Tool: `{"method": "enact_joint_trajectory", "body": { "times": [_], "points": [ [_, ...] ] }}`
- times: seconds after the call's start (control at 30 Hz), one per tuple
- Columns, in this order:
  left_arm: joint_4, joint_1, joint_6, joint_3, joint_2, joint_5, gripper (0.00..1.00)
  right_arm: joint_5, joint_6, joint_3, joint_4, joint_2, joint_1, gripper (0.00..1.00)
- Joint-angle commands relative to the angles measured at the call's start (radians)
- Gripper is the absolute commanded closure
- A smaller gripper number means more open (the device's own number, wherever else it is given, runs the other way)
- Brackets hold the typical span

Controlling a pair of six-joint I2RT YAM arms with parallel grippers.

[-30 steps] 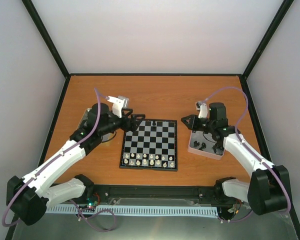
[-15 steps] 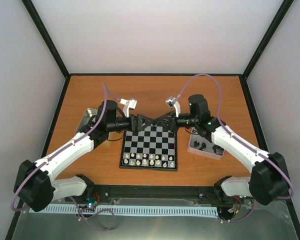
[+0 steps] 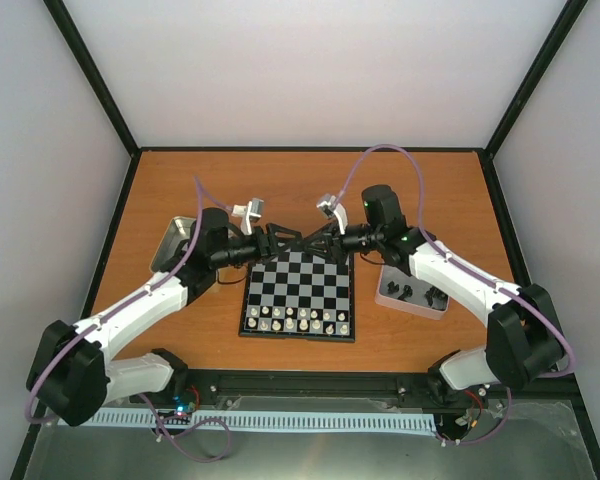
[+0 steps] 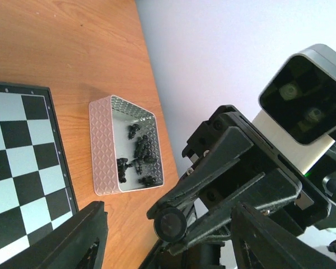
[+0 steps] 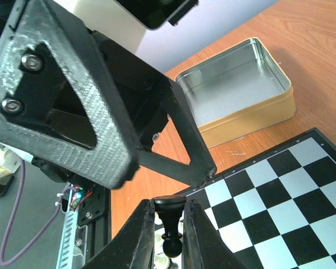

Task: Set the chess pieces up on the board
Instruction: Pick up the chess piece from the storage box.

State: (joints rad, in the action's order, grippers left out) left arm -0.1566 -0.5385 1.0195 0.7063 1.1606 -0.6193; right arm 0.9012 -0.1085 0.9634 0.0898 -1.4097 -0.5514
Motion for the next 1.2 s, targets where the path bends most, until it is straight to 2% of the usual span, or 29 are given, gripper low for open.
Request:
{"method": "enact_joint_trajectory", "body": {
  "times": [0.0,0.17,0.63,0.93,1.17],
  "points": [
    [-0.101,0.006,0.151,0.0,0.033,-0.05,0.4,-0.003,0.016,0.017,-0.049,-0.004,-0.014,0.95],
    [-0.143,0.017,0.231,0.002,0.067,-0.096,0.52,-0.025,0.024,0.028,-0.031,-0.018,-0.026,0.95],
    [-0.202,0.017,0.337,-0.048,0.1,-0.144,0.73,-0.154,-0.028,0.024,-0.072,-0.047,-0.051,0.94],
    [-0.288,0.019,0.387,-0.062,0.142,-0.183,0.85,-0.154,-0.079,0.005,-0.095,-0.04,-0.053,0.79],
    [-0.293,0.021,0.388,-0.067,0.143,-0.176,0.88,-0.153,-0.215,-0.046,-0.202,-0.009,-0.053,0.75]
  ]
}}
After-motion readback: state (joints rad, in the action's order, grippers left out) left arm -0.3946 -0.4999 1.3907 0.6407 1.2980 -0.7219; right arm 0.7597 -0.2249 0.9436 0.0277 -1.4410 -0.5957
